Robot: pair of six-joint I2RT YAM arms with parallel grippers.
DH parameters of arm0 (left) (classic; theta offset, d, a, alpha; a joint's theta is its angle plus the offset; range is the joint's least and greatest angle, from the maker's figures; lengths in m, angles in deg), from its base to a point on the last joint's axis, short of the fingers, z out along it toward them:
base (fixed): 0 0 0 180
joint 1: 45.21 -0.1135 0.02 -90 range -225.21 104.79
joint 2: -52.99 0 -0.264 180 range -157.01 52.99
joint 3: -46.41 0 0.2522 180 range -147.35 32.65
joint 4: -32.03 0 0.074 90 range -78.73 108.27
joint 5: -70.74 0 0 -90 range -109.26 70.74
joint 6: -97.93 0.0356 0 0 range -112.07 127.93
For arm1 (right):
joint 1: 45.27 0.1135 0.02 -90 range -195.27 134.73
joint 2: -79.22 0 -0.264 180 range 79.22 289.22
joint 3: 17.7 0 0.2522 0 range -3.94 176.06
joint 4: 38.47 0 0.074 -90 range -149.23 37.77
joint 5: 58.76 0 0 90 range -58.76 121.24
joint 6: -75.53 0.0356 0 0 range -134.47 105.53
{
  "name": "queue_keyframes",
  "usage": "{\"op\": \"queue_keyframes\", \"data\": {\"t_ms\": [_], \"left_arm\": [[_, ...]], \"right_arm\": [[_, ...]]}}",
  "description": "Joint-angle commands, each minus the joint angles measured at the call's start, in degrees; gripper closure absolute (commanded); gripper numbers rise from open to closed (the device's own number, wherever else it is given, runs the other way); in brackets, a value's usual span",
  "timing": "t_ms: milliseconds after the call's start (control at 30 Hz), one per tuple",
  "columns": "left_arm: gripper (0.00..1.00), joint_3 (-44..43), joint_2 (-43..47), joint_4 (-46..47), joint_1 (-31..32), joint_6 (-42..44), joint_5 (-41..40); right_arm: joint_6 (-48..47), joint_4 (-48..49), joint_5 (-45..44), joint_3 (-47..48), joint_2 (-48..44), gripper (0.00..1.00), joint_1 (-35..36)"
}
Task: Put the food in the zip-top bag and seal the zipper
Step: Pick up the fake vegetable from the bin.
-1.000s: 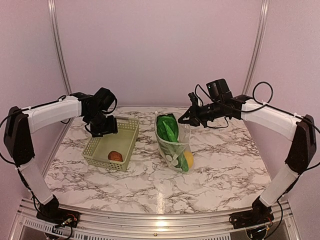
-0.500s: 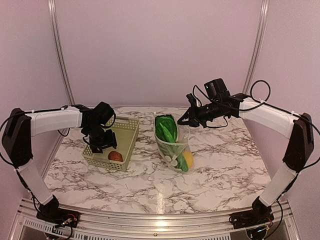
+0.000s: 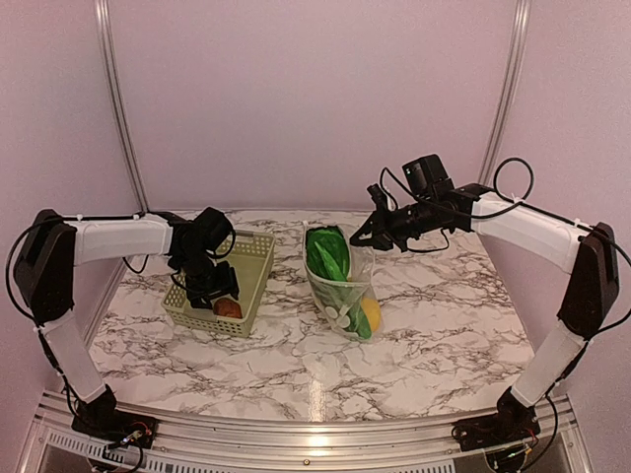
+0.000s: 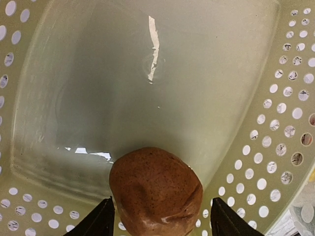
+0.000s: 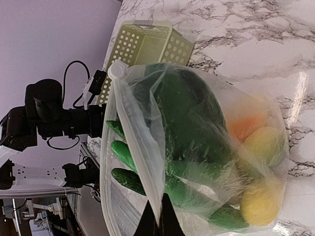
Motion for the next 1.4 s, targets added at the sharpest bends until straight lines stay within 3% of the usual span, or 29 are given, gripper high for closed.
{"op": "queue_keyframes", "data": {"t_ms": [0, 433, 900, 1367], "left_arm": [[0.31, 0.4, -2.3, 0.2, 0.1, -0.3, 0.7], [0.32, -1.2, -6.1, 0.7, 0.1, 1.1, 0.7], [0.46, -5.2, -5.5, 0.0, 0.1, 3.0, 1.5], [0.44, -7.8, -5.0, -3.3, 0.0, 8.1, -3.8]], "right_arm": [[-0.3, -0.8, 0.6, 2.1, 0.6, 1.00, 0.1], [-0.3, -1.0, 0.6, 1.8, 0.4, 1.00, 0.1], [-0.1, -1.1, 0.3, 0.5, -1.3, 1.00, 0.1], [0.1, -1.0, -0.1, -0.6, -2.6, 1.00, 0.1]]}}
